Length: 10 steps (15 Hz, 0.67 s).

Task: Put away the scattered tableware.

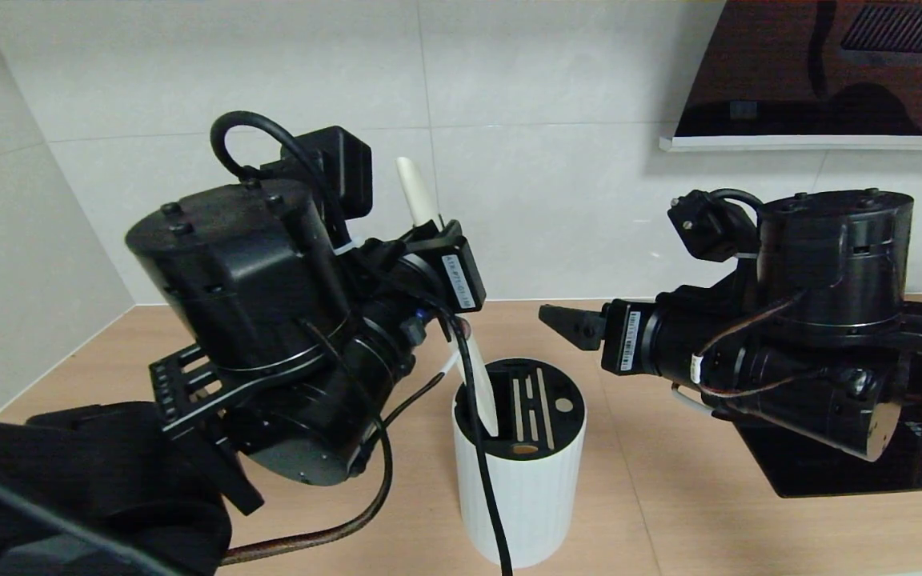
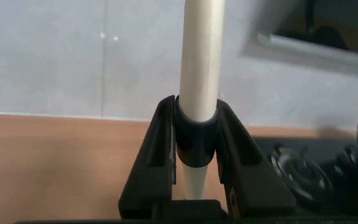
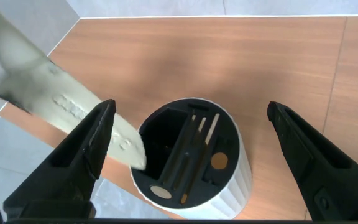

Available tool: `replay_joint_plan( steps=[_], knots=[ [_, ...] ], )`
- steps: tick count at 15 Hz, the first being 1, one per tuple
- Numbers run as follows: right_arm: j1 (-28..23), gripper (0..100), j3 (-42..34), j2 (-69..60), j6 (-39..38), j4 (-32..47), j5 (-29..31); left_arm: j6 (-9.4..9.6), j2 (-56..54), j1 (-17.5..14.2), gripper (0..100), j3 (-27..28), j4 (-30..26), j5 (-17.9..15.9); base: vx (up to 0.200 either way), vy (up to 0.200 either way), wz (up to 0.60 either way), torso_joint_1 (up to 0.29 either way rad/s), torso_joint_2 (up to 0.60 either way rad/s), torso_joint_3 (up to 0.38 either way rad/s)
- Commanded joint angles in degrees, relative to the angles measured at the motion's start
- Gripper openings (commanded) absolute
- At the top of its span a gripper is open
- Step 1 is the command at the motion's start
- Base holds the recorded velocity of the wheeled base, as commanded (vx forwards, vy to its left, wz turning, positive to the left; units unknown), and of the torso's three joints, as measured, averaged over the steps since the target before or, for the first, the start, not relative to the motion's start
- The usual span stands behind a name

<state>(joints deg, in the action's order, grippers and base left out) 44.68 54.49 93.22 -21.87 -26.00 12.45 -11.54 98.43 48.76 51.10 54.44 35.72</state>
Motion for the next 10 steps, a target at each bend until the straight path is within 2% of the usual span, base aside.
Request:
replay_joint_plan(
  steps=[1,10],
  knots=[
    [0.06,100,-0.09,0.21,-0.01,-0.01,-0.05,-0.06,2.03,0.28,0,-0.13,0.84,-0.03,0.000,0.000,0.00,0.000,0.00,0.000],
    [0.06,100,-0.35,0.47,0.07,-0.01,0.03,-0.32,6.08,0.28,0,-0.13,1.89,0.14,0.000,0.000,0.00,0.000,0.00,0.000]
  ],
)
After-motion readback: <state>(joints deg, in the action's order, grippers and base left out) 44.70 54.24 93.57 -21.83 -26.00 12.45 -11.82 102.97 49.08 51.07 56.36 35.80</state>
